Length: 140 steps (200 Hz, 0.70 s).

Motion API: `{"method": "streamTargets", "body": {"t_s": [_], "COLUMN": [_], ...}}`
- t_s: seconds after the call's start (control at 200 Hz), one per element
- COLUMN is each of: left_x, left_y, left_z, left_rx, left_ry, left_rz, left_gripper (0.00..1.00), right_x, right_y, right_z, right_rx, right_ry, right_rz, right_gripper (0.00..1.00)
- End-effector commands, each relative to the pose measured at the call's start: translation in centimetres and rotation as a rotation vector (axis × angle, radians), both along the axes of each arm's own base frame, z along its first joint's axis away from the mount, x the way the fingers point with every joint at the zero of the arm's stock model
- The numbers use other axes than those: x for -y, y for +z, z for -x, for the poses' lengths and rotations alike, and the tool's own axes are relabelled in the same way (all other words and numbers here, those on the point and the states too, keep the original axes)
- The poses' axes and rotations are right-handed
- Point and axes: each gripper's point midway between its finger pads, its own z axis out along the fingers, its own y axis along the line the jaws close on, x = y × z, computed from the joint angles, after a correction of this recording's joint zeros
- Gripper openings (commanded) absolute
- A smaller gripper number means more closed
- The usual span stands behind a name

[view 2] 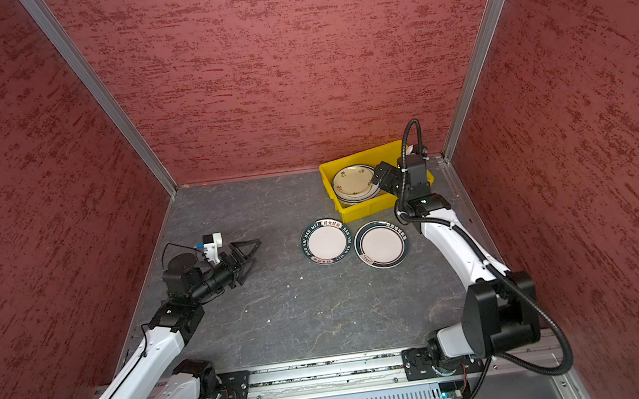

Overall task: Place the plates into the plastic bin on the countertop
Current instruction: 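Move the right gripper back from the bin toward the red-rimmed plate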

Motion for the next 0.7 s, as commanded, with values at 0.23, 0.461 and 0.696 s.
{"method": "streamTargets", "body": {"t_s": [0.23, 0.461, 0.696], "left_x": [1.5, 3.0, 5.4], "left_y": [0.8, 0.5, -0.7], "left_z": [0.2, 0.4, 1.0], "left_rx": [0.043, 0.027, -0.026], "left_ry": [-0.046, -0.074, -0.143], "left_rz": [-0.047, -0.069, -0.086], "left_gripper": [0.99, 0.99, 0.99], "right_x": [3.8, 3.1, 2.1], "right_y": [-5.6, -8.7, -13.3], "right_z": [7.4, 10.9, 13.0], "right_rx": [-0.145, -0.199, -0.302], "right_ry": [-0.101, -0.071, -0.042], "right_rz": [0.057, -0.044, -0.126], "right_gripper": [0.99, 0.99, 0.99]}}
